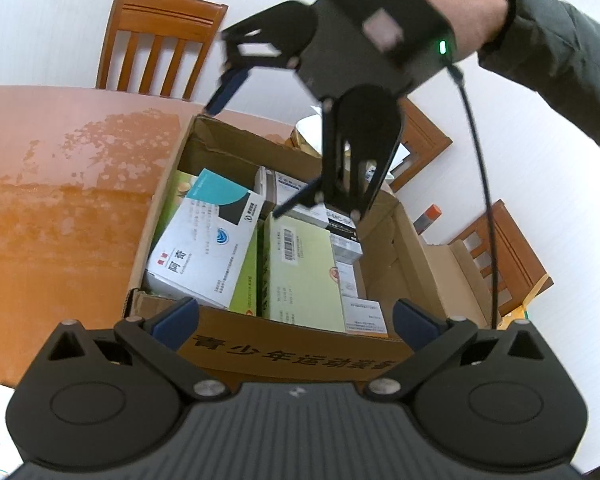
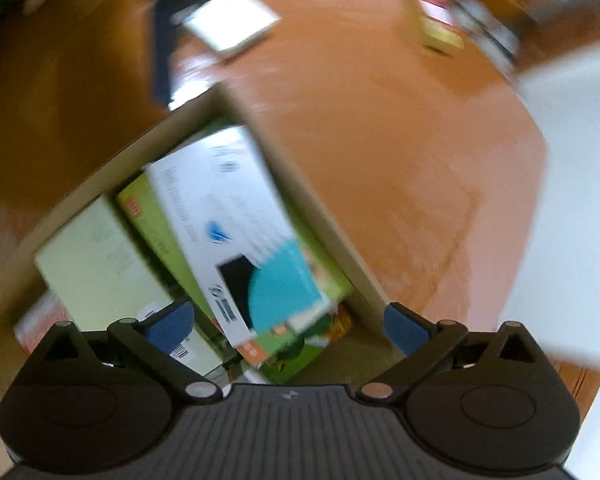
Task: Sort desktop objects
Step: 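Withdraw the right gripper up from the cardboard box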
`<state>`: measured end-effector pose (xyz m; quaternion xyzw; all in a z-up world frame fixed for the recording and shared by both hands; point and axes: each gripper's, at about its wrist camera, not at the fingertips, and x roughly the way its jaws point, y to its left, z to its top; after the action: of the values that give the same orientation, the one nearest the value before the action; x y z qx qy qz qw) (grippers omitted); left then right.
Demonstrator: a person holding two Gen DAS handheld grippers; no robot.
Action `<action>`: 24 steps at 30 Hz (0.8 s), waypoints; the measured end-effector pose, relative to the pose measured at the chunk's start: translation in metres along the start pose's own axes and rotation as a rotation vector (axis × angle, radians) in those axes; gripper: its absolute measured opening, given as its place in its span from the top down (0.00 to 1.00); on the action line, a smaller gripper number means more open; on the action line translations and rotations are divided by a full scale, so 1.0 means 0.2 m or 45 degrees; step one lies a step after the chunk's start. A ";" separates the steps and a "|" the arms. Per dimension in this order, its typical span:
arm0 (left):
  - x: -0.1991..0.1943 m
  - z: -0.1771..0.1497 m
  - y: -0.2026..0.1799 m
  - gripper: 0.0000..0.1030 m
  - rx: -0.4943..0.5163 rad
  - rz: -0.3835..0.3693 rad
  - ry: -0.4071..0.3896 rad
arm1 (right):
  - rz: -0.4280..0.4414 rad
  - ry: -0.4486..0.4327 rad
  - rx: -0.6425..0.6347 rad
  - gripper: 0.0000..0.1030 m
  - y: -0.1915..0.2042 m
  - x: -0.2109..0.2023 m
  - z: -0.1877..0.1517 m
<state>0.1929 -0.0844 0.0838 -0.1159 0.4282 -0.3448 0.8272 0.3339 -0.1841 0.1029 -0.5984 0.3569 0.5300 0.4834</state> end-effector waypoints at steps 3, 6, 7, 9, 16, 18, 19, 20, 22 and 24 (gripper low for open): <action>0.01 0.00 -0.01 0.00 -0.003 -0.001 0.000 | -0.158 0.057 0.141 0.00 0.06 -0.02 -0.07; 0.01 0.00 -0.01 0.00 -0.010 -0.009 -0.001 | -0.331 0.115 0.244 0.00 0.13 -0.01 -0.08; 0.02 0.00 -0.01 0.00 -0.009 -0.010 0.002 | -0.382 0.125 0.272 0.00 0.15 0.00 -0.08; 0.03 0.00 -0.02 0.00 -0.003 -0.014 0.008 | -0.424 0.126 0.341 0.00 0.16 0.02 -0.09; 0.04 0.00 -0.03 0.00 -0.001 -0.013 0.027 | -0.422 0.016 0.513 0.00 0.14 0.00 -0.07; 0.04 -0.01 -0.03 0.00 -0.004 -0.012 0.030 | -0.393 -0.026 0.545 0.00 0.12 -0.03 -0.07; 0.04 -0.01 -0.03 0.00 -0.005 -0.011 0.031 | -0.386 -0.034 0.561 0.00 0.10 -0.03 -0.07; 0.04 -0.01 -0.03 0.00 -0.004 -0.010 0.032 | -0.407 -0.033 0.571 0.00 0.09 -0.04 -0.07; 0.03 -0.01 -0.03 0.00 -0.005 -0.011 0.026 | -0.484 0.006 0.614 0.00 0.07 -0.03 -0.09; 0.03 -0.01 -0.02 0.00 -0.013 -0.008 0.022 | -0.446 0.016 0.735 0.00 0.03 -0.05 -0.15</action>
<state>0.1919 -0.0916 0.0811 -0.1188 0.4367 -0.3462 0.8218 0.3342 -0.2147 0.1111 -0.4924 0.3868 0.3123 0.7144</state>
